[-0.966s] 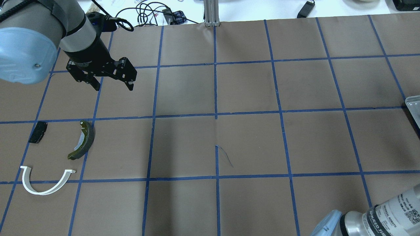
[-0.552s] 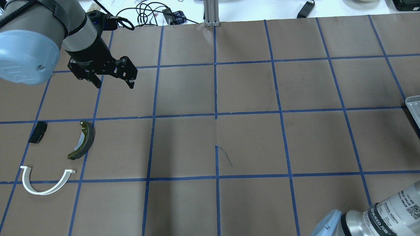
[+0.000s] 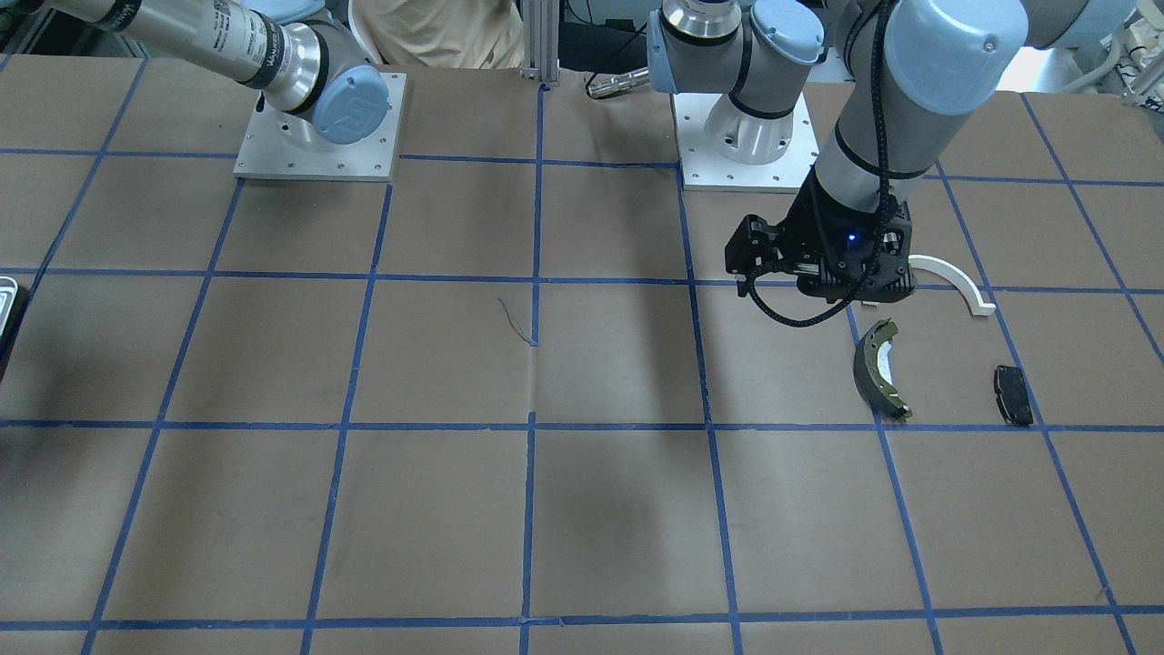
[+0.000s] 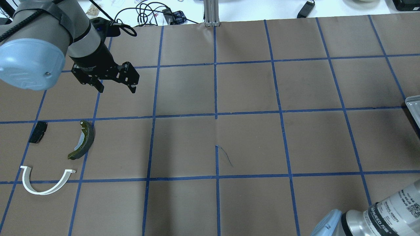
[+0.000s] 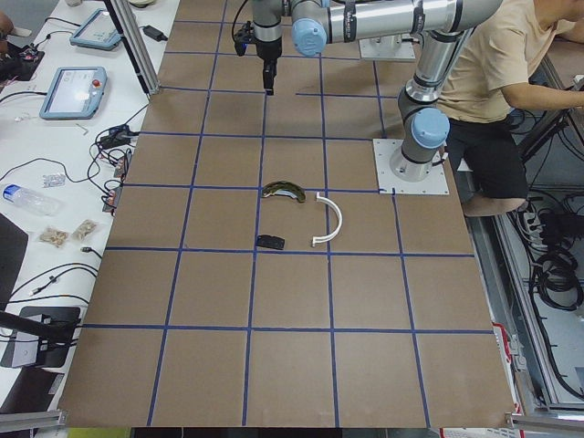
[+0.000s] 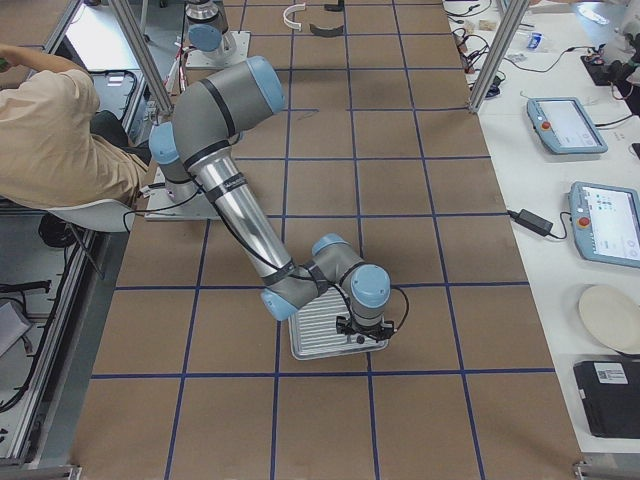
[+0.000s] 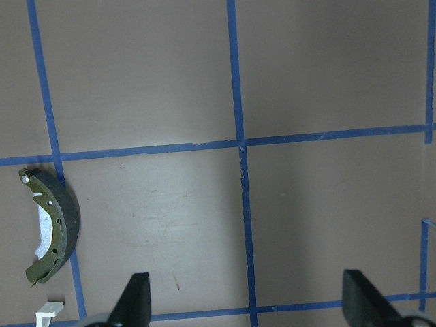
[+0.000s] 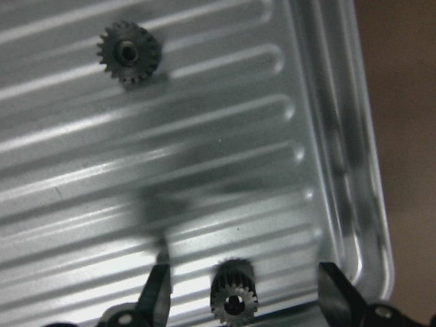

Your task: Place bearing gear from tray to pile

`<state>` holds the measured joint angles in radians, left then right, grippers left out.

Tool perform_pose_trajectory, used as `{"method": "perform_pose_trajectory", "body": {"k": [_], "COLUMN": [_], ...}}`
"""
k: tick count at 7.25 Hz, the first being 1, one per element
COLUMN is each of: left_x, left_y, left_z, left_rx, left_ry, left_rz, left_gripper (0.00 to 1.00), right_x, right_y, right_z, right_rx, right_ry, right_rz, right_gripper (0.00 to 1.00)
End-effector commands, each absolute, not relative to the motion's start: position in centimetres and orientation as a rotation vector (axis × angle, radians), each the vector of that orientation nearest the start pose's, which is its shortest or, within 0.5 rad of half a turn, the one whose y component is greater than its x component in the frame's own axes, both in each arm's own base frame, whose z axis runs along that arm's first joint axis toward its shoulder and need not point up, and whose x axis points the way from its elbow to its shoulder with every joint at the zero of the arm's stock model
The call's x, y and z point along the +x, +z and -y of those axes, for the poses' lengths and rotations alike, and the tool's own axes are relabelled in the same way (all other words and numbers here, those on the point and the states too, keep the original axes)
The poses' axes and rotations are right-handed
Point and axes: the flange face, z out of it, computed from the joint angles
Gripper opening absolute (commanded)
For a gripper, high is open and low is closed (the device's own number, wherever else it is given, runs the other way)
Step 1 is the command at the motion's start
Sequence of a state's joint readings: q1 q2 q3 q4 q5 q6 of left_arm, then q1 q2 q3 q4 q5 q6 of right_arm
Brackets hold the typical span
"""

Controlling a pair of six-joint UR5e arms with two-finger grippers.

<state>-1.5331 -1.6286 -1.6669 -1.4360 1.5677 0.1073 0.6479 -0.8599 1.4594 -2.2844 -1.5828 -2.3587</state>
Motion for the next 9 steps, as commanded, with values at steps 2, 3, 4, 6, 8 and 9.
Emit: {"method": "perform_pose_trajectory", "body": {"k": [2, 3, 4, 6, 8, 9], "left_x": [-10.8, -10.9, -10.8, -11.0, -11.5, -11.6], "left_y": [43.6, 44.3, 43.8, 44.1, 43.5, 43.1], "left_z": [52.0, 51.7, 51.4, 51.0, 51.2, 51.5], "left_rx": [0.089, 0.089, 0.089, 0.094, 0.111, 0.116], "left_ry": [-0.031, -0.053, -0.034, -0.043, -0.029, -0.017], "left_rz": [-3.142, -3.143, -3.139, -3.139, -3.141, -3.142], "left_gripper": [1.0, 1.0, 1.0, 1.0, 1.0, 1.0], "right_x": [-48.8, -49.0, -48.7, -43.1, -31.3, -24.5], "right_y": [17.8, 18.4, 19.4, 27.4, 34.7, 35.9], "right_z": [53.5, 53.4, 53.4, 54.7, 56.7, 56.8], "right_rx": [-2.126, -2.11, -2.05, -1.964, -1.804, -1.737], "right_ry": [0.047, 0.064, 0.115, 0.136, 0.157, 0.203], "right_rz": [-2.471, -2.497, -2.551, -2.661, -2.755, -2.788], "right_gripper": [0.03, 0.0, 0.0, 0.0, 0.0, 0.0]}}
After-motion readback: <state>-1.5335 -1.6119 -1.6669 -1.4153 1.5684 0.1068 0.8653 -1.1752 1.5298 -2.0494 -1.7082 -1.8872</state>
